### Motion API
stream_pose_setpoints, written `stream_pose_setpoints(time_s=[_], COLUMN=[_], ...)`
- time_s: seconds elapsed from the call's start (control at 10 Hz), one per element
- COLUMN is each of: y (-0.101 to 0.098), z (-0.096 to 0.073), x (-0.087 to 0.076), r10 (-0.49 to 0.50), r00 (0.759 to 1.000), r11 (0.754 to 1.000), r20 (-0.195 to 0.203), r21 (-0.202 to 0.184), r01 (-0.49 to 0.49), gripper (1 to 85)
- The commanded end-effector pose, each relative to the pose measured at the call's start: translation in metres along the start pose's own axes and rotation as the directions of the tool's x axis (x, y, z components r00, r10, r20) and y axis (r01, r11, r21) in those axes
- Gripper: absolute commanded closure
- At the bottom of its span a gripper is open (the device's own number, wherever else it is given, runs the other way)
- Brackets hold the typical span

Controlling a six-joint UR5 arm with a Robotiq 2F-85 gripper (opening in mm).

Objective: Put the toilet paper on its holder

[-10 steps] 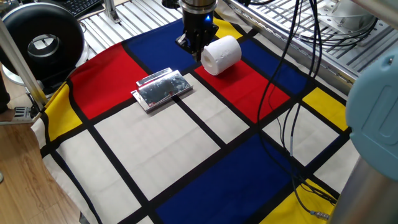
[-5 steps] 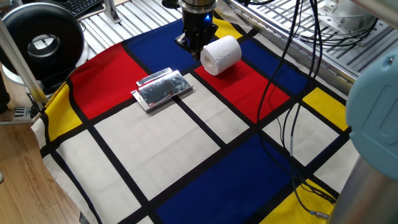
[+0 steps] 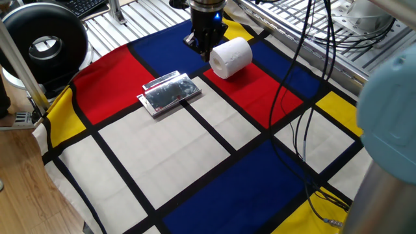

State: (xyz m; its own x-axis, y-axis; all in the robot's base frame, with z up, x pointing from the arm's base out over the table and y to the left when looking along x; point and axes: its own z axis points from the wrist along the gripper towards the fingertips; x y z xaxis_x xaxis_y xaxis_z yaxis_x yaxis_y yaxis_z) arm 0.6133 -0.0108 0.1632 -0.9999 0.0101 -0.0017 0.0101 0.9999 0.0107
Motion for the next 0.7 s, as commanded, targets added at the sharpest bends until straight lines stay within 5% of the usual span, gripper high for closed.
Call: stream_pose_setpoints(time_s=[0.0, 0.2, 0.5, 0.6], y=[-0.004, -0.01, -0.006, -0.004], z=[0.0, -0.003, -0.008, -0.008], x=[-0.017, -0.026, -0.035, -0.037], r10=[-0.022, -0.042, -0.075, -0.078], r00=[1.0, 0.999, 0.997, 0.997], r11=[1.0, 0.999, 0.997, 0.997], r20=[-0.002, -0.004, -0.005, -0.004], r21=[-0.016, -0.004, -0.006, -0.009], r01=[0.022, 0.041, 0.075, 0.078], gripper=[84.3, 79.0, 53.7, 53.0])
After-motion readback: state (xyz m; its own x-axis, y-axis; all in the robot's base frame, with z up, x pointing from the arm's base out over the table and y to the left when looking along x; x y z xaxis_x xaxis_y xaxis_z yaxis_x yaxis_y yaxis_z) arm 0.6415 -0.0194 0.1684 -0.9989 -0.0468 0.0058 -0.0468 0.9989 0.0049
